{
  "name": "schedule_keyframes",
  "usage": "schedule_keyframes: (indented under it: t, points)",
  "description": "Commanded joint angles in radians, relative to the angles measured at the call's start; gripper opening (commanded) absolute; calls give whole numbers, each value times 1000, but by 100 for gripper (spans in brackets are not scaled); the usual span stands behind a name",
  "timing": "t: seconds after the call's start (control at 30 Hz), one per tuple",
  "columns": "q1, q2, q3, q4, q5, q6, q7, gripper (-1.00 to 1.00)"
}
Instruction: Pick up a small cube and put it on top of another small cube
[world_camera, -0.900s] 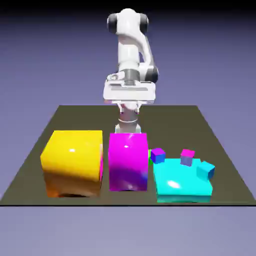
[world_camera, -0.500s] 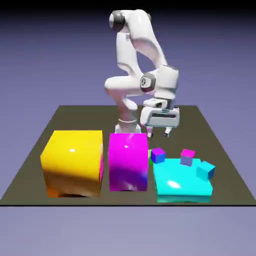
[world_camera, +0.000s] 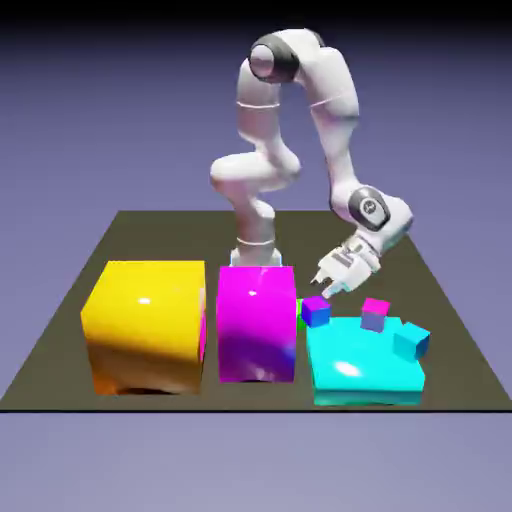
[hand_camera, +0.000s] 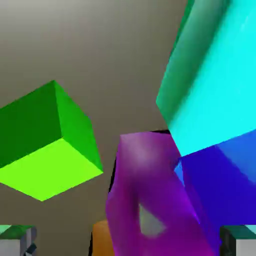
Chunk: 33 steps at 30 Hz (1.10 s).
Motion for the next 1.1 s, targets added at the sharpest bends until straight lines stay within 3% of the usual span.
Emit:
schedule_keyframes:
  t: [0.0,0.13,0.33,0.37,0.57,0.9,1.07]
  points:
    - [19,36,7,-1,-29,-27,-4,0]
    - [81,162,12,-13,-113,-91,-25,0]
    - [46,299,-118,-5,-319,-52,76,0]
    - [46,299,-118,-5,-319,-52,76,-100]
    - [74,156,18,-11,-102,-95,-34,-100]
    - [-273,38,316,129,137,-287,-442,-100]
    - [-428,116,470,234,-58,-338,-588,-100]
